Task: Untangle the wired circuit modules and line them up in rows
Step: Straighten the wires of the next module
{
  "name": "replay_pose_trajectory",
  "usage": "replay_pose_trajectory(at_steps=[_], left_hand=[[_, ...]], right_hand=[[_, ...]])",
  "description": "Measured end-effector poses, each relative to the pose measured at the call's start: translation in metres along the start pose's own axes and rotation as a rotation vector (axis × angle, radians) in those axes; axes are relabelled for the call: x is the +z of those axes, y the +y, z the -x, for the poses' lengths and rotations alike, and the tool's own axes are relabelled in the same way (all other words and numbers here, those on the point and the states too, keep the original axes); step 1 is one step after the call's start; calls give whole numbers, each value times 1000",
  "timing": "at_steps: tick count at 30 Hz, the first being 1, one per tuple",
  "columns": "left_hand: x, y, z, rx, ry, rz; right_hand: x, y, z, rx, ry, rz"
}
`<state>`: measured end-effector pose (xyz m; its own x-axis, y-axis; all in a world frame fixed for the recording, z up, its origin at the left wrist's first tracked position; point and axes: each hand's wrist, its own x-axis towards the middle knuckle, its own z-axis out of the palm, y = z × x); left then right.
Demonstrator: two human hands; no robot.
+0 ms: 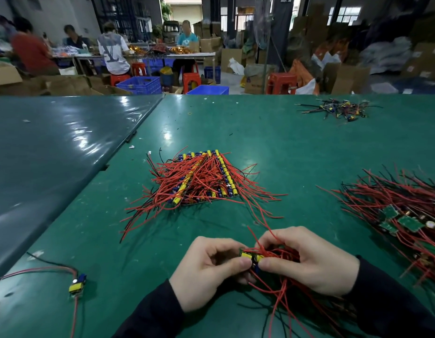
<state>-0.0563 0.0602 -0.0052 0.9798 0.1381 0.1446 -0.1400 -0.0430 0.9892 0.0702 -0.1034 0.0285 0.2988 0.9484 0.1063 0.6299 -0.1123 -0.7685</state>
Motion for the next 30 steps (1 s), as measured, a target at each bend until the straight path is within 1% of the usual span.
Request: replay_pose_trajectory(at_steps=[4,6,8,10,12,15,17,19,21,23,26,30], left_hand=[[-4,1,-1,8,29,51],[-6,-1,0,27,72,20],[-8,-5,-2,33,135,-63],[-7,-8,-6,19,205,-128],[-6,-10,-11,5,241,-112],[-6,-14,-16,7,238,-181],[-5,-14,-15,11,240,-194],[-5,-11,-15,23,267,-200],[-6,-10,-16,38,314,-209],[-6,-12,-17,57,360,-239],[-5,-14,-16,117,410,-356],[-8,-15,-16,161,499,-486]], right_hand=[[-4,-6,3,12,-79,-205],[-2,-9,4,34,-52,-230],[-1,-4,2,80,59,-117],[-3,5,1,131,147,144],[-7,13,3,168,207,367],[-16,21,5,196,264,496],[-19,21,6,198,310,535],[-20,16,4,165,450,525],[-21,10,2,74,643,495],[-21,3,0,-10,777,465],[-18,-2,1,-87,856,490],[-12,-1,-1,-151,867,589]])
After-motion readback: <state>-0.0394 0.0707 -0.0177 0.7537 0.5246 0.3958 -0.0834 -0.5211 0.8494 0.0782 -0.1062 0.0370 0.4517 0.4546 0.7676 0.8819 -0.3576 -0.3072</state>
